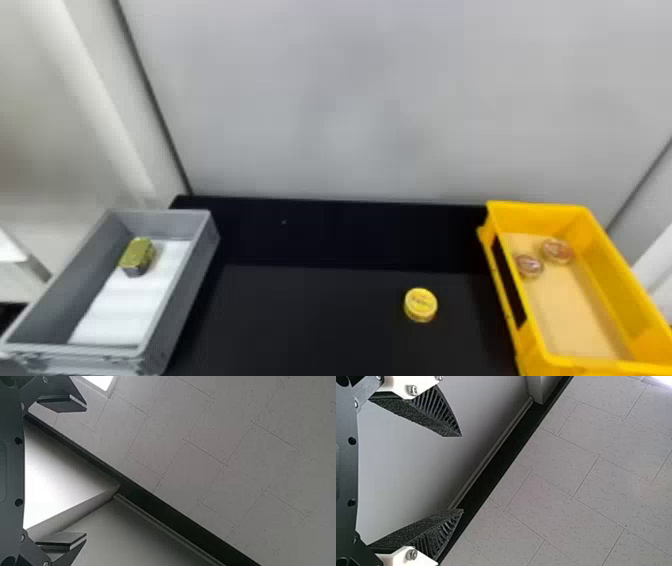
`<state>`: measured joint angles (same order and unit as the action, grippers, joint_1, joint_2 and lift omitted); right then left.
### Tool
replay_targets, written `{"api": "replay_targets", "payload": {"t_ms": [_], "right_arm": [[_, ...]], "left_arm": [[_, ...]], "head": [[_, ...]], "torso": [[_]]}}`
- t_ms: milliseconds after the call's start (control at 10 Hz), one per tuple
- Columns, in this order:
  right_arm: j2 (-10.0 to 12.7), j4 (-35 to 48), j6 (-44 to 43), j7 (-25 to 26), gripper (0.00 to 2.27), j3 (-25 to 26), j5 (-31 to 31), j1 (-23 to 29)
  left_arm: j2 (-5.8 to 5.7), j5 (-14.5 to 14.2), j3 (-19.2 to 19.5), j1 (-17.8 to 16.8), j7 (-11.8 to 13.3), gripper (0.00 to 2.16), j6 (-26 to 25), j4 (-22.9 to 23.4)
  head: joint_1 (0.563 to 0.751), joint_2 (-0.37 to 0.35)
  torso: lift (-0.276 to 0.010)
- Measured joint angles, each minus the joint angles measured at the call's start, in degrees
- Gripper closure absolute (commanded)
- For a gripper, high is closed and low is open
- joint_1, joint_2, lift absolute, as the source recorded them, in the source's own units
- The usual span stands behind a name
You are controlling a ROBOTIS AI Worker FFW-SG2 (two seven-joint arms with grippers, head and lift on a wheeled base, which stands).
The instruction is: Pick up the round yellow can and place it in the yellow rectangular box
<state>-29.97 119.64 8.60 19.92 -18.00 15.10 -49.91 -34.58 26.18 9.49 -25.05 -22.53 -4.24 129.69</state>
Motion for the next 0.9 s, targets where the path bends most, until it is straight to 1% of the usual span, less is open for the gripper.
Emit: {"api": "replay_targets", "payload": {"t_ms": [400, 900], "right_arm": [[-0.07, -0.11, 0.1, 0.63, 0.12, -0.52, 1.33, -0.3], [-0.09, -0.11, -0.53, -0.64, 0.12, -0.28, 1.6, -0.21]], "left_arm": [[-0.13, 0.09, -1.02, -0.45, -2.5, 0.13, -2.06, -0.14], [-0.25, 0.09, -1.15, -0.44, -2.88, 0.13, -2.45, -0.14]], "head": [[0.663, 0.054], [0.663, 0.054]], "torso": [[-0.01], [-0.01]]}}
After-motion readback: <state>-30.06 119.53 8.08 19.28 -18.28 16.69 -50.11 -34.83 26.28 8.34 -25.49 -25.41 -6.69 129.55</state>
